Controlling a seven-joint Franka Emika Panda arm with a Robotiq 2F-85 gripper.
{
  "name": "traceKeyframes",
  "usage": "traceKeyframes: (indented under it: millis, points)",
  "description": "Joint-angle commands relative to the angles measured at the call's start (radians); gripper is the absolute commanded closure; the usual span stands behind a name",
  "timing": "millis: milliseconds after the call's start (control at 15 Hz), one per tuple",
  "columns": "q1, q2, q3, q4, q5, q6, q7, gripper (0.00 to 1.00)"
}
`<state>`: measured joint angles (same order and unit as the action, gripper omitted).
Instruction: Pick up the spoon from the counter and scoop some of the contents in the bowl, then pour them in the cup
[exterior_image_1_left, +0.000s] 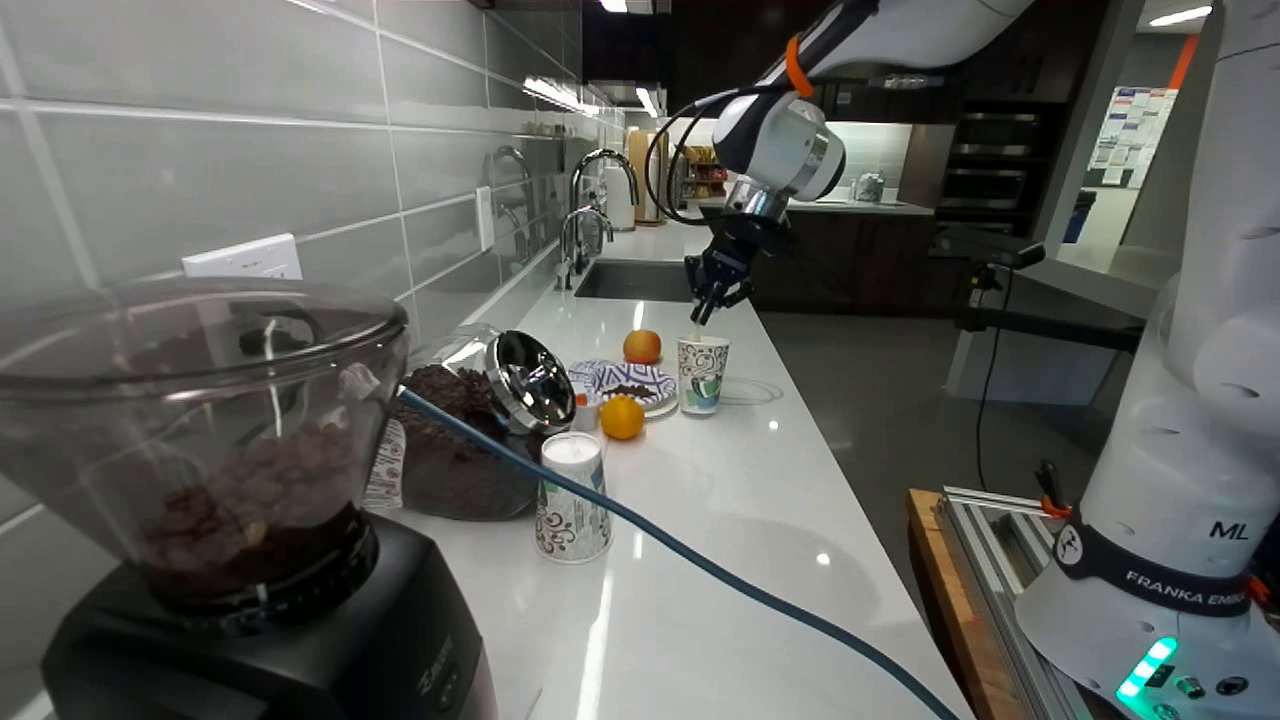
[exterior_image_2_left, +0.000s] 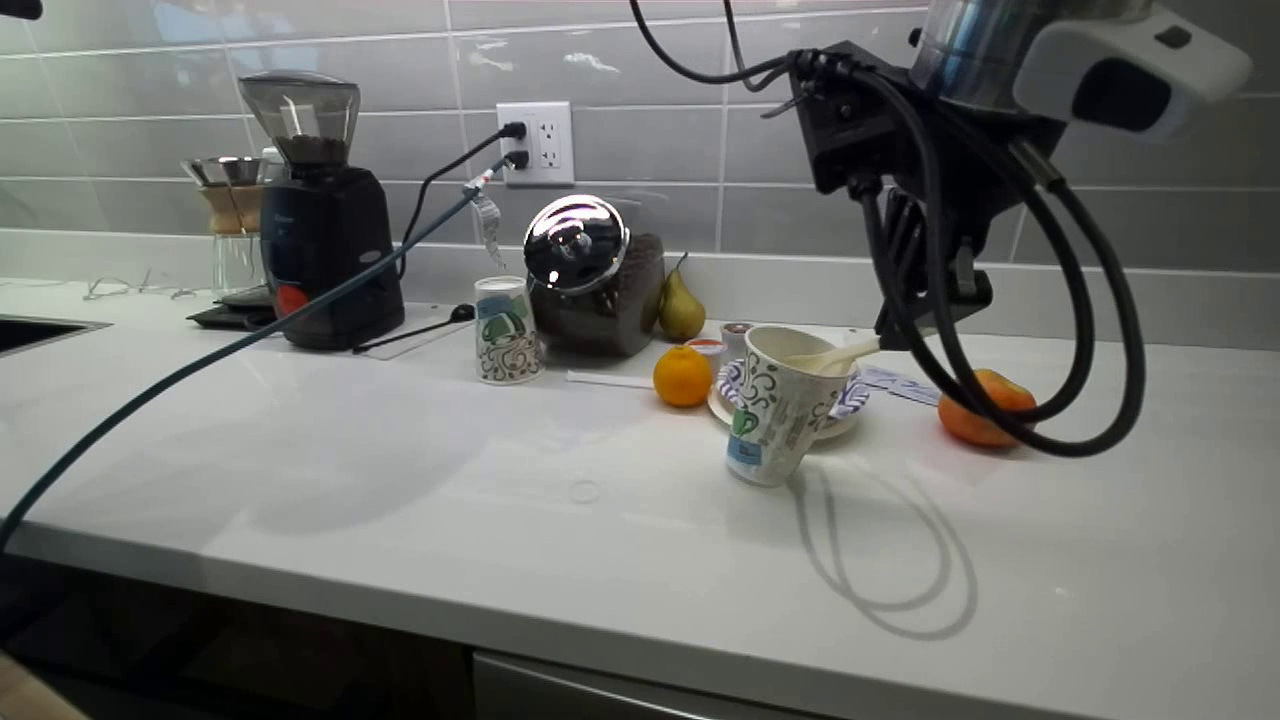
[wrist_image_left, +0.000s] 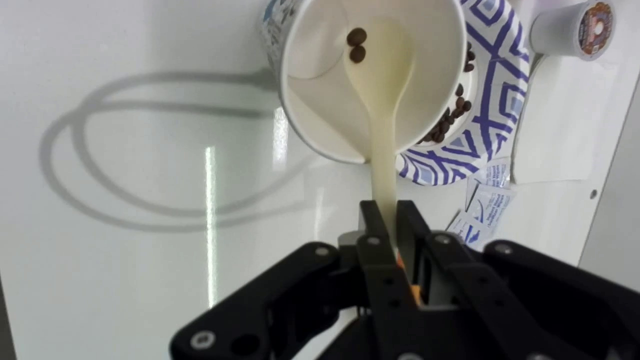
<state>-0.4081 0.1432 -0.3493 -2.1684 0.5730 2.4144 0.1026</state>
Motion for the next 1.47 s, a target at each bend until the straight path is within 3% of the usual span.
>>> traceKeyframes:
  millis: [0, 333, 667, 933, 1267, 1400]
  points:
    - [0.046, -0.121, 0.008, -0.149, -0.077, 0.214, 0.012, 0.97]
    - [0.082, -0.185, 0.039, -0.25, -0.105, 0.402, -0.014, 0.97]
    - [0.101, -0.234, 0.07, -0.318, -0.11, 0.474, -0.053, 0.97]
    - [0.093, -0.289, 0.069, -0.342, -0.088, 0.437, -0.06, 0.97]
    - [0.073, -0.396, 0.007, -0.339, -0.074, 0.307, 0.004, 0.97]
    - [0.066, -0.412, -0.018, -0.306, 0.017, 0.263, 0.0, 0.97]
